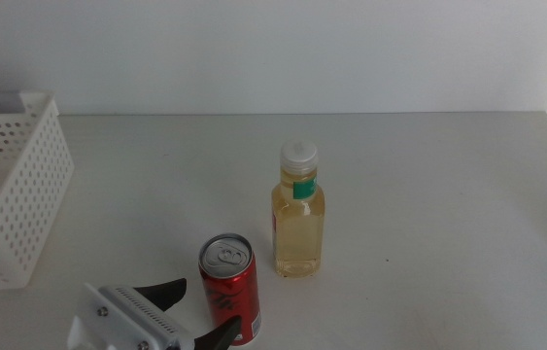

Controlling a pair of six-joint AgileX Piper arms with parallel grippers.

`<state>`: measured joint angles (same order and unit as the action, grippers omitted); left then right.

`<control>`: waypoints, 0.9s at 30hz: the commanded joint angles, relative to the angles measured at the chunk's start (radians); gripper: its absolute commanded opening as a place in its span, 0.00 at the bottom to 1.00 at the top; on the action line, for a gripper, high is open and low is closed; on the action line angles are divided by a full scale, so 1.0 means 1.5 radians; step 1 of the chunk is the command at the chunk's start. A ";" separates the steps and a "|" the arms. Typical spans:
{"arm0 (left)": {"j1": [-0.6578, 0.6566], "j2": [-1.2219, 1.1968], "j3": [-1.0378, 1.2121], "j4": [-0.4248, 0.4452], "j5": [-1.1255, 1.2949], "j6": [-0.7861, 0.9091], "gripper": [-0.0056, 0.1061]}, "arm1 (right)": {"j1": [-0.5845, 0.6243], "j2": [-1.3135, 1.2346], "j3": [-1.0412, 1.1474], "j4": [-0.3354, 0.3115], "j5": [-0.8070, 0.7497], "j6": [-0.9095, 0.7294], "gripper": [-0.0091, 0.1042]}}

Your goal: Use arms to grab the bottles and put them into the dustbin to the left of the table.

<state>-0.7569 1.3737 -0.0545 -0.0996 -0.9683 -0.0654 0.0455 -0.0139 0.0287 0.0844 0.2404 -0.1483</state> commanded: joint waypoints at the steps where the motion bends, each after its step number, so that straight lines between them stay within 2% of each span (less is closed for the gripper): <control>1: 0.001 0.026 -0.019 0.008 -0.096 -0.021 0.86 | -0.003 -0.014 -0.006 -0.008 -0.048 -0.003 0.62; 8: 0.001 0.110 -0.051 0.008 -0.163 -0.031 0.86 | -0.003 -0.014 -0.006 -0.008 -0.048 -0.003 0.62; 22: 0.001 0.201 -0.124 0.013 -0.168 -0.034 0.86 | -0.003 -0.014 -0.006 -0.008 -0.048 -0.003 0.62; 24: 0.001 0.207 -0.124 0.015 -0.182 -0.034 0.83 | -0.003 -0.014 -0.006 -0.008 -0.048 -0.003 0.62; 27: 0.001 0.213 -0.124 0.018 -0.185 -0.036 0.72 | -0.003 -0.014 -0.006 -0.008 -0.048 -0.003 0.62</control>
<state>-0.7569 1.7174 -0.2248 -0.0798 -1.1374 -0.0968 0.0455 -0.0139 0.0287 0.0844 0.2404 -0.1483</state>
